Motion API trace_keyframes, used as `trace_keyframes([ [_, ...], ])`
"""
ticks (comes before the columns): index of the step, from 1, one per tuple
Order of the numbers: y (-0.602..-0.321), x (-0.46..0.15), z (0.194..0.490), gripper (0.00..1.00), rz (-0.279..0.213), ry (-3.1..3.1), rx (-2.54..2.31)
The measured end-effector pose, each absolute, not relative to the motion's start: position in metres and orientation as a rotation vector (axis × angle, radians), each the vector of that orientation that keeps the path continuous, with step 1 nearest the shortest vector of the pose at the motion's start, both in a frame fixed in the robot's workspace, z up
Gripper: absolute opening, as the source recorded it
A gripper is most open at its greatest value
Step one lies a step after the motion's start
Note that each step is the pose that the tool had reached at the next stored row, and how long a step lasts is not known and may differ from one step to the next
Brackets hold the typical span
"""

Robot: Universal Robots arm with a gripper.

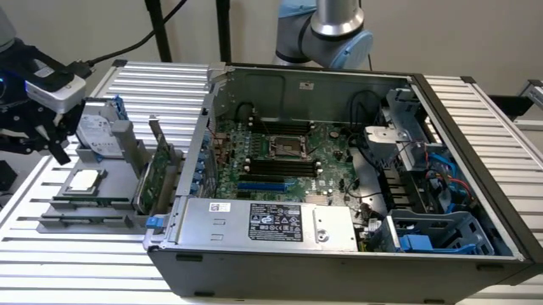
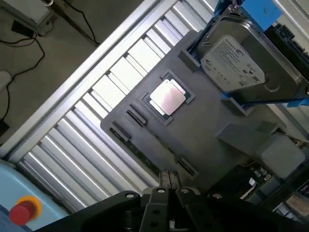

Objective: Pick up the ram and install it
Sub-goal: 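Pick up the ram and move it above insertion slot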

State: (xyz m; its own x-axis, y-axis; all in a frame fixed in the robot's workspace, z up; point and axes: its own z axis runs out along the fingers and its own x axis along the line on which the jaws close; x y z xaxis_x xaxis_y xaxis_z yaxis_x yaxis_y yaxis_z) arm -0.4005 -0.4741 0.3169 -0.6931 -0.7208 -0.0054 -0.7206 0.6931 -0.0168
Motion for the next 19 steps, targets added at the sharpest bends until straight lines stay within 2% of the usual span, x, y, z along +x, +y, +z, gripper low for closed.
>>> trace_keyframes([
  [19, -0.474, -0.401, 0.304, 0.0, -0.011, 2.634, -1.706],
])
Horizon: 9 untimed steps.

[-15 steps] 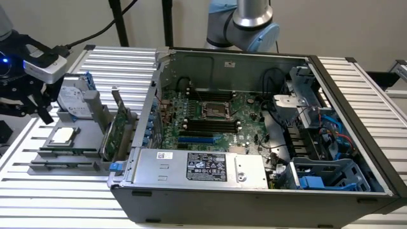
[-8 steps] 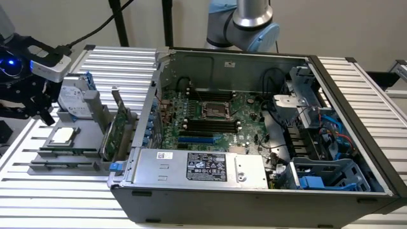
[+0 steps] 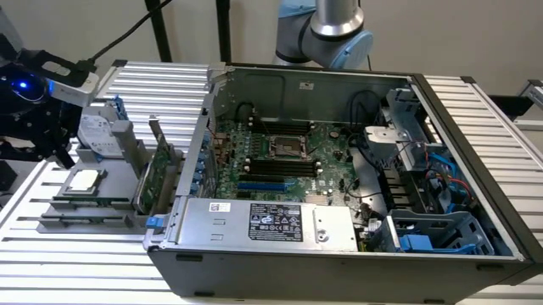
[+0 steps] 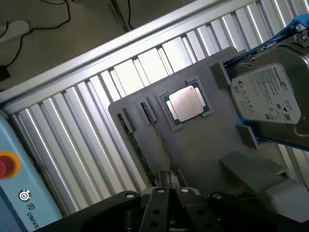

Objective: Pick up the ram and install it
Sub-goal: 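Pick up the ram and move it above insertion slot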

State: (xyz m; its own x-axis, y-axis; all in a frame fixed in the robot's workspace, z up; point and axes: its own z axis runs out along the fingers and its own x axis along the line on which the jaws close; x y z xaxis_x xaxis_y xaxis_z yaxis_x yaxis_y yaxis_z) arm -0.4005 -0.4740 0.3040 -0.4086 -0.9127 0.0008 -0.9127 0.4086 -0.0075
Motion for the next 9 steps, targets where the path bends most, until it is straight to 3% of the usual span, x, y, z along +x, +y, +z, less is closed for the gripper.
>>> trace_keyframes([
  [9, -0.4741, -0.4005, 0.2967, 0.0, 0.0, 2.494, -1.92],
])
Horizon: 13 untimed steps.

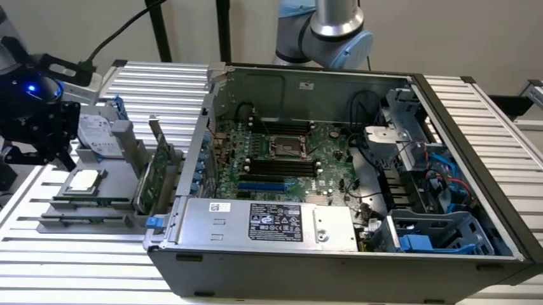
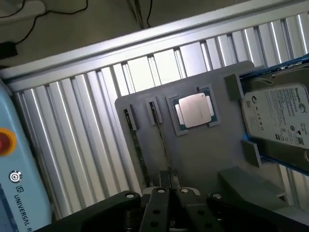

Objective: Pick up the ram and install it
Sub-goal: 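Pick up the ram and move it above insertion slot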

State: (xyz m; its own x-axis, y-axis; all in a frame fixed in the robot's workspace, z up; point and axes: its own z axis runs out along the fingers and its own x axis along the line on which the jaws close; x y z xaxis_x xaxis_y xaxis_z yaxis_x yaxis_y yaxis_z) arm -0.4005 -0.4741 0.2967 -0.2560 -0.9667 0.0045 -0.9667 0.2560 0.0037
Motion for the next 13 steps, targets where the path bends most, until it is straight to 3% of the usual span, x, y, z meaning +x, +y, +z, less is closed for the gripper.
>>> trace_keyframes([
  [13, -0.481, -0.4, 0.282, 0.0, -0.029, -2.354, 2.035],
])
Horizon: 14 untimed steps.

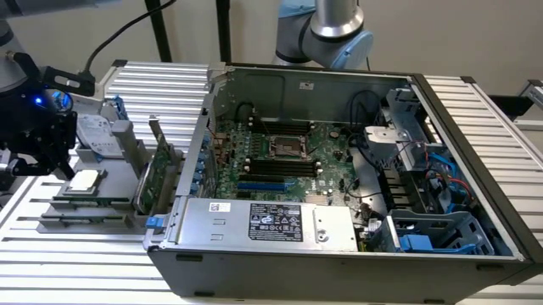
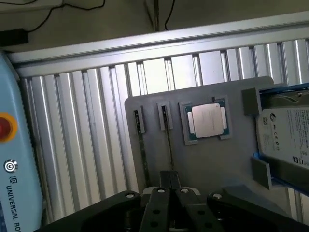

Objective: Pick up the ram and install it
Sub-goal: 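Pick up the ram and move it above insertion slot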

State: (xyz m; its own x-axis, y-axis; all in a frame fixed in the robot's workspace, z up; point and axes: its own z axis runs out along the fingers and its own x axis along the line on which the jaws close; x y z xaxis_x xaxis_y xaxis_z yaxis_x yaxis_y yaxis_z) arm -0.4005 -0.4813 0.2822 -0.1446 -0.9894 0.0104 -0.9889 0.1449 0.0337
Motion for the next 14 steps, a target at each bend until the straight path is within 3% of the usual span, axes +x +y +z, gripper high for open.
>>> trace_keyframes([
  [14, -0.509, -0.4, 0.271, 0.0, -0.024, -2.297, 2.102],
])
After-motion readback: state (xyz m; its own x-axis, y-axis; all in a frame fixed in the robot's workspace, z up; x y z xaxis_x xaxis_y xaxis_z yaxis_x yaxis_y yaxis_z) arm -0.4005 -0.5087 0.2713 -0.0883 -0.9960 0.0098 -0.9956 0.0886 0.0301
